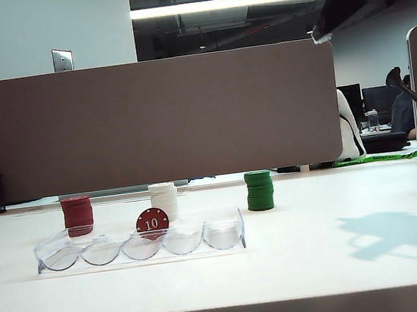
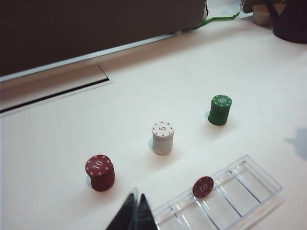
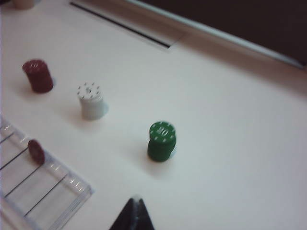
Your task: Pick up the chip in the box and place it on the pile of chips with the same color.
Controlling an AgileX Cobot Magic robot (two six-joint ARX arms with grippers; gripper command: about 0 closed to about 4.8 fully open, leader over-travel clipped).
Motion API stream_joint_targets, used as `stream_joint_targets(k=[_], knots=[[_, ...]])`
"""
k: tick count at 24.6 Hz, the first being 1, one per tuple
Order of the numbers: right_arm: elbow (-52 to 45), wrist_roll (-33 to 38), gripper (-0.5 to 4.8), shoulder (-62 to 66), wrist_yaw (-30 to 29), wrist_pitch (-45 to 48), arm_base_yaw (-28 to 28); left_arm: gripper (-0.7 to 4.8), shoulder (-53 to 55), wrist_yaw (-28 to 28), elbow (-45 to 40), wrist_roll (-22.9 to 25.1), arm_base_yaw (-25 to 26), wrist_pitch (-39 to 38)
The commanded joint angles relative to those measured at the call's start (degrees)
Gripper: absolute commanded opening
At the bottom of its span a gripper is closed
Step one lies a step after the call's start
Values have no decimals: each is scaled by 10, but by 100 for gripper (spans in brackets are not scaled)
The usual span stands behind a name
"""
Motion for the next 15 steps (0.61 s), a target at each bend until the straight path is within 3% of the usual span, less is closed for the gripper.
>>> stream_joint_targets(k=[1,6,10,15], knots=[[3,1,-6,-2,2,33,0,-5,-1,5,3,0,0,-20],[2,3,-6,-1,2,33,0,-6,0,12,3,1,0,-36],[2,96,-6,-1,17,30,-2,-6,0,71,2,38,0,-39],[2,132,-6,-1,10,-3,-1,-6,0,68,2,51,0,-46]])
